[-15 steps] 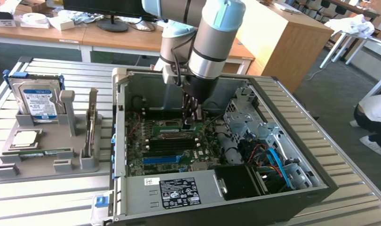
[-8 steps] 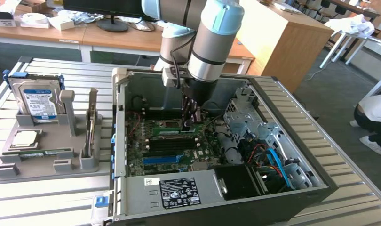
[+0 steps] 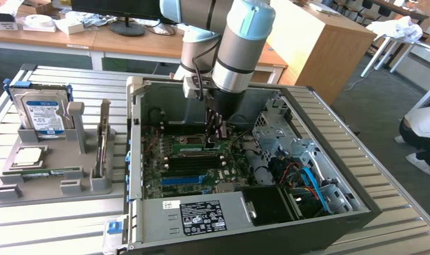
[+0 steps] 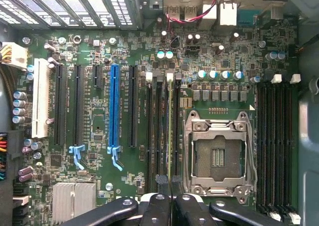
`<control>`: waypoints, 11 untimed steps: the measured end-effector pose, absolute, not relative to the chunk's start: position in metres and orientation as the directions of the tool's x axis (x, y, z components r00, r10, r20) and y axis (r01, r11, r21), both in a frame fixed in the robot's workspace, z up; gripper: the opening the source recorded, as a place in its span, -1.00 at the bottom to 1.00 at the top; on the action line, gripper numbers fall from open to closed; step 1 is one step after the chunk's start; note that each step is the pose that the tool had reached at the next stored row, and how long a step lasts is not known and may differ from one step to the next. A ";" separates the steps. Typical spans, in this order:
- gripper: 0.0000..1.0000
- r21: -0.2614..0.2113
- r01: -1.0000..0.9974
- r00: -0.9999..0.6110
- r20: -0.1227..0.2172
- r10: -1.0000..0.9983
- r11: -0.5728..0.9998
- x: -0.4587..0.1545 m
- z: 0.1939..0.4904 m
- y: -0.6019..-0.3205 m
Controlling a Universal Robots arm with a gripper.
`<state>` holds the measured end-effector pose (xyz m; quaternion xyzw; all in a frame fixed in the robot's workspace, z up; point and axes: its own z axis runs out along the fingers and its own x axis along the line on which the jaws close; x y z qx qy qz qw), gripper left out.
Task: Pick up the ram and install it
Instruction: 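Insert the ram into the slot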
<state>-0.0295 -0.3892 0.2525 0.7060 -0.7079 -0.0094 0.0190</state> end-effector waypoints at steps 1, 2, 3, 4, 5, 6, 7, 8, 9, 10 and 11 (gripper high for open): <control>-0.76 0.040 -0.999 -0.002 0.013 -1.000 0.003 -0.030 0.252 -0.390; -0.76 0.040 -0.999 -0.002 0.013 -1.000 0.003 -0.030 0.252 -0.390; -0.76 0.040 -0.999 -0.002 0.013 -1.000 0.003 -0.029 0.252 -0.391; -0.76 0.040 -0.999 -0.002 0.014 -1.000 0.003 -0.029 0.252 -0.391; -0.76 0.040 -0.999 -0.002 0.014 -1.000 0.003 -0.030 0.252 -0.392; -0.76 0.040 -0.999 -0.002 0.014 -1.000 0.003 -0.030 0.252 -0.393; -0.76 0.040 -0.999 -0.002 0.014 -1.000 0.003 -0.030 0.252 -0.393; -0.76 0.040 -0.999 -0.002 0.014 -1.000 0.003 -0.030 0.252 -0.394; -0.76 0.040 -0.999 -0.002 0.013 -1.000 0.003 -0.030 0.252 -0.395; -0.76 0.040 -0.999 -0.002 0.014 -1.000 0.003 -0.030 0.252 -0.396; -0.76 0.040 -0.999 -0.002 0.014 -1.000 0.003 -0.030 0.252 -0.397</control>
